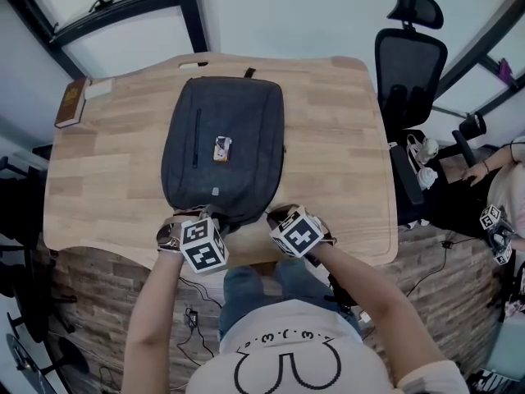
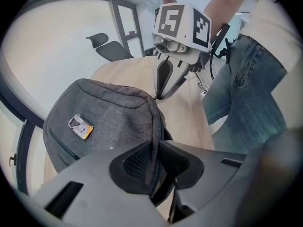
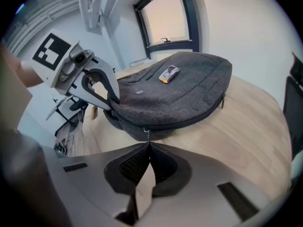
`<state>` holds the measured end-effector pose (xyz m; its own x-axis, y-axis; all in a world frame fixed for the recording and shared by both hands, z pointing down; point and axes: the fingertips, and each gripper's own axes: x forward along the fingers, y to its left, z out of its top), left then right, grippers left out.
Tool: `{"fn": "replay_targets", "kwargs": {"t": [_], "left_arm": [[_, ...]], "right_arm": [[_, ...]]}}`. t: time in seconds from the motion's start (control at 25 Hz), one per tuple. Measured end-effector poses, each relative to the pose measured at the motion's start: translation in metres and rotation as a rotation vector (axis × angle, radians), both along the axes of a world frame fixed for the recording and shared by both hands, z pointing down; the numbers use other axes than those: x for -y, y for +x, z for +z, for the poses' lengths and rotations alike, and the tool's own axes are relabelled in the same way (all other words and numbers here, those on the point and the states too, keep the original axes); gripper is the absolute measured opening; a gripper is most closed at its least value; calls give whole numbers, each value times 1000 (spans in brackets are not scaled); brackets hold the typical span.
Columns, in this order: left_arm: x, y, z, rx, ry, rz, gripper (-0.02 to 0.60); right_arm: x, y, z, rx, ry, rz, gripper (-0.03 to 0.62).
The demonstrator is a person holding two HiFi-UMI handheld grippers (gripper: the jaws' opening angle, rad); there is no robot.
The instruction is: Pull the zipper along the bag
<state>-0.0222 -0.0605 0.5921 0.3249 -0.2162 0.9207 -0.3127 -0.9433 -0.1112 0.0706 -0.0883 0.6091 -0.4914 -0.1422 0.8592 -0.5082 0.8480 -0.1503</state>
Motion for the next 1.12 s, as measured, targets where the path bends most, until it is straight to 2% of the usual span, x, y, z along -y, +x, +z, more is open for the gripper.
{"fn": "replay_targets", "kwargs": {"t": [0.08,0.16,0.44,0.68,0.88,1.12], "left_arm": [[0,1,0,16,1,17,58],[-1,1,0,23,9,23,55],[-2,1,1,45,20,34,52],[-3,7,2,72,10,69,49],[-3,10,2,107,12,98,46],[-1,19,3,97,7,96,44]], "right_arm": [[5,4,1,-37,68,-34,54],[15,12,2,-57,103,-26,54],[70,39,8,-115,146,32,61],[117,52,12,-160,190,44,67],[163,55,11,-164,211,118,72],[206,51,10,-163,219,203,81]]}}
